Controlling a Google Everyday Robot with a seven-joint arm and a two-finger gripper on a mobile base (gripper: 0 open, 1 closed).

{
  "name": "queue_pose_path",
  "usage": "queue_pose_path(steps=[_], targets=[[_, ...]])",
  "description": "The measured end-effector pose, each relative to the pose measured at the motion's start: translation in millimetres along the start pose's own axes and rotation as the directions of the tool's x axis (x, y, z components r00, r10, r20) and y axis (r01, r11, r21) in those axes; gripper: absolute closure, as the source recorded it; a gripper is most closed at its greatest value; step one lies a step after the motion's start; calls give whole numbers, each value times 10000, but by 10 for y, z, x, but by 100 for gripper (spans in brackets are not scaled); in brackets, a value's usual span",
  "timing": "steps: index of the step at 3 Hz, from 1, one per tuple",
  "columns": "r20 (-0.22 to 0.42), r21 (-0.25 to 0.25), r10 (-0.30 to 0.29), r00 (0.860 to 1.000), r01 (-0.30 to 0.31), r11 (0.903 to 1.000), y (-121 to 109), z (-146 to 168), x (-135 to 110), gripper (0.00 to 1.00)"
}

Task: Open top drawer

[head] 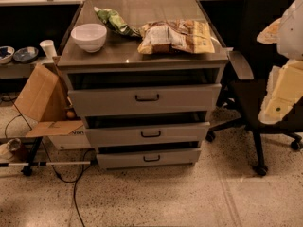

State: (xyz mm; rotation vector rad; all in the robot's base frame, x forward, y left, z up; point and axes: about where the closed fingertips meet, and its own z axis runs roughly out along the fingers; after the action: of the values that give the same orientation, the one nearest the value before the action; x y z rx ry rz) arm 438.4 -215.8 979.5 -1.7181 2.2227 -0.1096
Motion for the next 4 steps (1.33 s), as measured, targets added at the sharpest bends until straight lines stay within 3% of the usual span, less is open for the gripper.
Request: queue_pose_path(steps=[2,4], targets=[[58,-18,-257,9997,257,9997,-12,88,-111,0],[1461,-305,-1665,9752,1727,9845,-160,1053,-836,0]])
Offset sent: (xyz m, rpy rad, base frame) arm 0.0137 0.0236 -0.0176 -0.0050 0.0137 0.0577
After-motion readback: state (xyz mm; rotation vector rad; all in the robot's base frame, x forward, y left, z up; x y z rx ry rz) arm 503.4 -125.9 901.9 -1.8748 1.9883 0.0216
